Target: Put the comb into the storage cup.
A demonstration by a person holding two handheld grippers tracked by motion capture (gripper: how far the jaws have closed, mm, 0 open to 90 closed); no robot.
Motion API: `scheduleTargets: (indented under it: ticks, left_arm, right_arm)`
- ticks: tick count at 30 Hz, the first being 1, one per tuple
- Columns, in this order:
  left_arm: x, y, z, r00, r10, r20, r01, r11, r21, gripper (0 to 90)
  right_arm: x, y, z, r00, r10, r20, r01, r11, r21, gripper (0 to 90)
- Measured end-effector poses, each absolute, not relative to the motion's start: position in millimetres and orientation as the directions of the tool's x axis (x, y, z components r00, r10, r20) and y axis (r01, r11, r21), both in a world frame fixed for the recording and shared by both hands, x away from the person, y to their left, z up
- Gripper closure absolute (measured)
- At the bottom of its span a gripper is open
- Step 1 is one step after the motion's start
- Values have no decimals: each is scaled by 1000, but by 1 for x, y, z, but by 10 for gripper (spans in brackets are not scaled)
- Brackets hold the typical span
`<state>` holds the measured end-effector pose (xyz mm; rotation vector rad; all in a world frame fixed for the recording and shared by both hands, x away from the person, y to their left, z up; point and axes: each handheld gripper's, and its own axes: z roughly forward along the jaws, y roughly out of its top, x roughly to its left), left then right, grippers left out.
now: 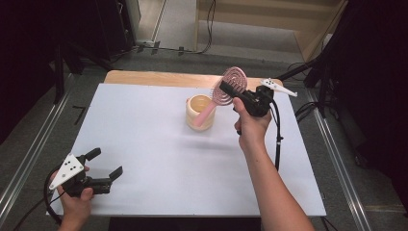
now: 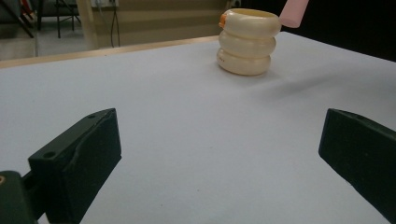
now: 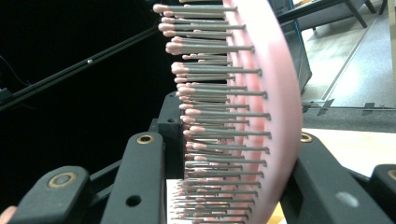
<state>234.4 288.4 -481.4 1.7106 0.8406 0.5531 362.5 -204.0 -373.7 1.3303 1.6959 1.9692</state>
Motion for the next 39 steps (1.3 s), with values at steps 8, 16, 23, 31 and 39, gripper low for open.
scheduleTargets:
  ticks: [8, 16, 23, 31, 39]
  left_arm:
    - [234, 289, -481, 641, 767, -46, 256, -156, 954, 0]
    - [234, 288, -482, 642, 766, -47, 256, -156, 954, 0]
    - [234, 288, -482, 641, 766, -48, 256, -154, 954, 0]
    - [234, 288, -482, 644, 764, -46, 254, -156, 955, 0]
    - [234, 288, -482, 645, 763, -46, 253, -157, 955, 0]
  right_arm:
    - [370, -209, -372, -557, 669, 492, 374, -328, 868, 622]
    - [374, -214, -368, -552, 675, 490, 365, -333, 869, 622]
    - [378, -216, -364, -547, 675, 495, 360, -344, 867, 622]
    - [384, -219, -361, -535, 680, 501, 352, -360, 864, 622]
    - [390, -221, -360, -527, 689, 498, 344, -363, 866, 622]
